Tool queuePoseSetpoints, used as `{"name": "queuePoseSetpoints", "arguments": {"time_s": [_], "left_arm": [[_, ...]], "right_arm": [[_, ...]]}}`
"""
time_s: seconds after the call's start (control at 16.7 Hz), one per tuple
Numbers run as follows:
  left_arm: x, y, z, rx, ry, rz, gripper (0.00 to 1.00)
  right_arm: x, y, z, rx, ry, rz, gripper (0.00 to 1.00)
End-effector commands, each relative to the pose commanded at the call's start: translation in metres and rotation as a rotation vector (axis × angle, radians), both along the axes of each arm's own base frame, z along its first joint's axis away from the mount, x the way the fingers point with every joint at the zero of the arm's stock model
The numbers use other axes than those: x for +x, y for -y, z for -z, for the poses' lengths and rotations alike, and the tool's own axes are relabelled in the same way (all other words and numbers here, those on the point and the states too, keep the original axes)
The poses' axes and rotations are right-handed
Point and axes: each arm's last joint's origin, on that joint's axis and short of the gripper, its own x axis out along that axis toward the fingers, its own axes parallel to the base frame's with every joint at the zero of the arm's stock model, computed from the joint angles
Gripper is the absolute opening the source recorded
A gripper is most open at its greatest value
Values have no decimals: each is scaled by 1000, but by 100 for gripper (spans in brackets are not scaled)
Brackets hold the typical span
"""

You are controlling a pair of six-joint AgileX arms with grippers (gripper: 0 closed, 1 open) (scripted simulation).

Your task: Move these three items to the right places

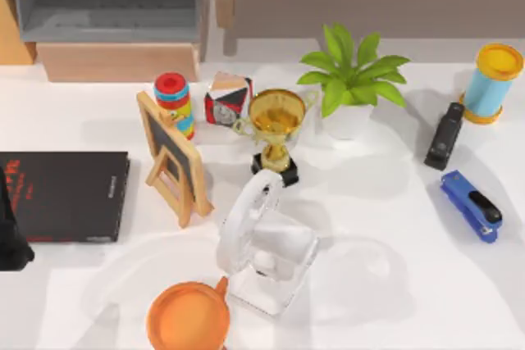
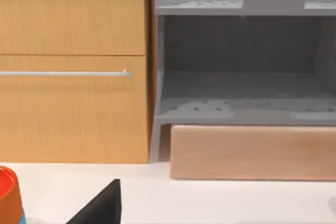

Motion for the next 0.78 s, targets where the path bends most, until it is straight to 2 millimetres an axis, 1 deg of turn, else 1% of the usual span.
{"name": "queuePoseSetpoints", "arguments": {"time_s": [0.48,0.54,0.78], "left_arm": [[0,0,0,0,0,0,100],[0,0,0,0,0,0,100],[0,0,0,0,0,0,100]], "right_arm": [[0,0,0,0,0,0,98],[0,0,0,0,0,0,100],[0,0,0,0,0,0,100]]}}
